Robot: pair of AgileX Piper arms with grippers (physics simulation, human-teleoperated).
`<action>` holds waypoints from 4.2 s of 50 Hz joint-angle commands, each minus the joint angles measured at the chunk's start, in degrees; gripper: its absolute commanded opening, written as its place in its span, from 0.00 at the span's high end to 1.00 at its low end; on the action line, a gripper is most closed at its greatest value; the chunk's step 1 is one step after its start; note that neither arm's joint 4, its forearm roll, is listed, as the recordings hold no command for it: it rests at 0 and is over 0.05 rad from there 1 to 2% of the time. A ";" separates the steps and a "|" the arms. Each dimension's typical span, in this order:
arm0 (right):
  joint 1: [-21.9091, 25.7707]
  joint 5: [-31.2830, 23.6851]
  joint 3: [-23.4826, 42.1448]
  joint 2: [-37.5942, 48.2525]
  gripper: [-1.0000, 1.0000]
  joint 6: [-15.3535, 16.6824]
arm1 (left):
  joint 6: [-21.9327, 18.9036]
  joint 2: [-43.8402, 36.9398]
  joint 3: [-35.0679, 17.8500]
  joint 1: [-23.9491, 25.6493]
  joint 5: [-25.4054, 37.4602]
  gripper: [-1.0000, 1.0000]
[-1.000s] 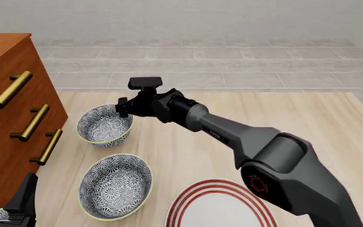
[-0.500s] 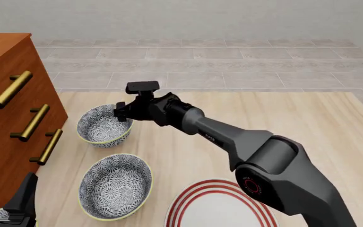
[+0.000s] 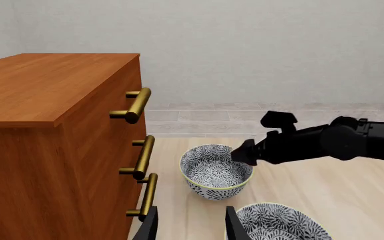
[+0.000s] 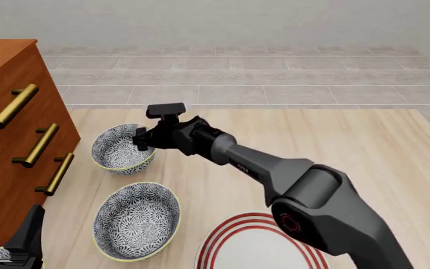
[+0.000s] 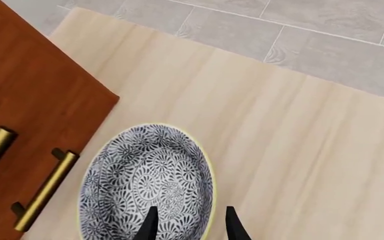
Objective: Pick up the bowl and put it in the front on the plate.
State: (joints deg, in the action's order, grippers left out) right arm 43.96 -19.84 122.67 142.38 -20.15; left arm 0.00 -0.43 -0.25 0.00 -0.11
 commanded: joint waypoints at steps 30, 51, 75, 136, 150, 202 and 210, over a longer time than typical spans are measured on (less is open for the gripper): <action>0.55 -0.51 2.59 3.88 0.00 -0.01 | 0.00 0.00 0.00 0.00 0.00 0.00; 0.87 -0.03 2.36 4.57 0.00 -0.01 | 0.00 0.00 0.00 0.00 0.00 0.00; 0.30 -1.68 5.88 5.79 1.00 0.91 | 0.00 0.00 0.00 0.00 0.00 0.00; -2.95 1.75 1.81 -3.91 1.00 -0.02 | 0.00 0.00 0.00 0.00 0.00 0.00; -5.39 -2.91 4.22 -5.06 1.00 0.56 | 0.00 0.00 0.00 0.00 0.00 0.00; -6.94 -2.51 -24.67 -28.84 1.00 -6.62 | 0.00 0.00 0.00 0.00 0.00 0.00; -8.49 -1.38 -30.43 -33.08 1.00 -6.85 | 0.00 0.00 0.00 0.00 0.00 0.00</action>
State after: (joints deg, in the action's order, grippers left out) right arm 36.50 -22.97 99.70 115.31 -26.20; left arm 0.00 -0.43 -0.25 0.00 -0.11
